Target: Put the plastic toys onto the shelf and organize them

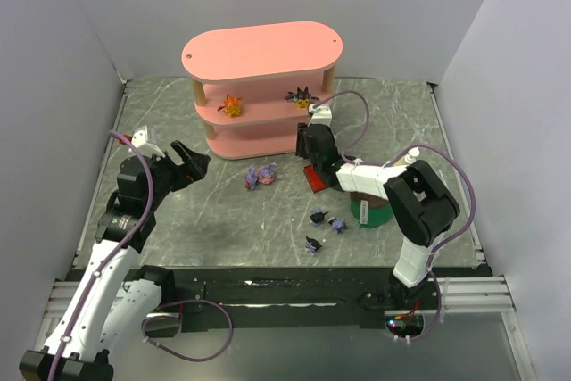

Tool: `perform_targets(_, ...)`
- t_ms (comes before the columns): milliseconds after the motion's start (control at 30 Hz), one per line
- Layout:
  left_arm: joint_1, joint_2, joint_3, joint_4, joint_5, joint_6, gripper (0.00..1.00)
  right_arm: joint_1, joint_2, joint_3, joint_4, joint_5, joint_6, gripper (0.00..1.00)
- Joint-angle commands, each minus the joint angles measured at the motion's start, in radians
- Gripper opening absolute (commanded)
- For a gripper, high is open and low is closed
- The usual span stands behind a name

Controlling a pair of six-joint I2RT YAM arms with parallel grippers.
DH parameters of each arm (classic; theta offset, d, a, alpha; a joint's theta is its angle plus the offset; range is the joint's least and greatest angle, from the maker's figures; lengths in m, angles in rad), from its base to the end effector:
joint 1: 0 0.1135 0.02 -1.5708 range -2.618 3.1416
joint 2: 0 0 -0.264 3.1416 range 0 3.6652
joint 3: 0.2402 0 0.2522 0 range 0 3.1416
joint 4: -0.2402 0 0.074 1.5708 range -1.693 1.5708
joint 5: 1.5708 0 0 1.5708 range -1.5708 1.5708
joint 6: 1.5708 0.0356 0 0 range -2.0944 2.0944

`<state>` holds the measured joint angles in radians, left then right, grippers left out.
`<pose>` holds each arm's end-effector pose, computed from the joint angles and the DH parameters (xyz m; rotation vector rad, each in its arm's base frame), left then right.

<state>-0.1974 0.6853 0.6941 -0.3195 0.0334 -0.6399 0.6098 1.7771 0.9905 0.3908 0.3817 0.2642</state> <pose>0.1609 -0.0334 0.3092 -0.3998 1.8846 -0.6004 0.3259 0.2115 0.1996 -0.0871 1.9403 0.2057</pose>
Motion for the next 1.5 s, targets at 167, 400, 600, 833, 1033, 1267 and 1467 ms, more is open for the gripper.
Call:
perform_targets(167, -0.002, 0.003, 0.027, 0.040, 0.033, 0.009, 0.96, -0.030, 0.031, 0.065, 0.086, 0.010, 0.024, 0.00)
perform_targets(400, 0.000, 0.010, 0.028, 0.039, 0.124, 0.071, 0.96, -0.027, -0.025, 0.039, 0.037, -0.073, 0.078, 0.00)
perform_targets(600, -0.002, 0.048, -0.022, 0.108, 0.262, 0.046, 0.96, 0.011, -0.134, -0.050, -0.047, -0.138, 0.139, 0.00)
perform_targets(833, -0.013, 0.114, -0.083, 0.155, 0.274, -0.032, 0.96, 0.112, -0.147, -0.064, -0.158, -0.138, 0.124, 0.00)
perform_targets(1033, -0.036, 0.114, -0.131, 0.215, 0.243, -0.090, 0.96, 0.160, -0.079, -0.027, -0.253, -0.119, 0.171, 0.02)
perform_targets(1267, -0.036, 0.115, -0.137, 0.217, 0.241, -0.093, 0.96, 0.165, -0.018, -0.001, -0.342, -0.092, 0.188, 0.23)
perform_targets(1467, -0.036, 0.115, -0.133, 0.206, 0.240, -0.093, 0.96, 0.179, -0.033, -0.013, -0.334, -0.073, 0.184, 0.59)
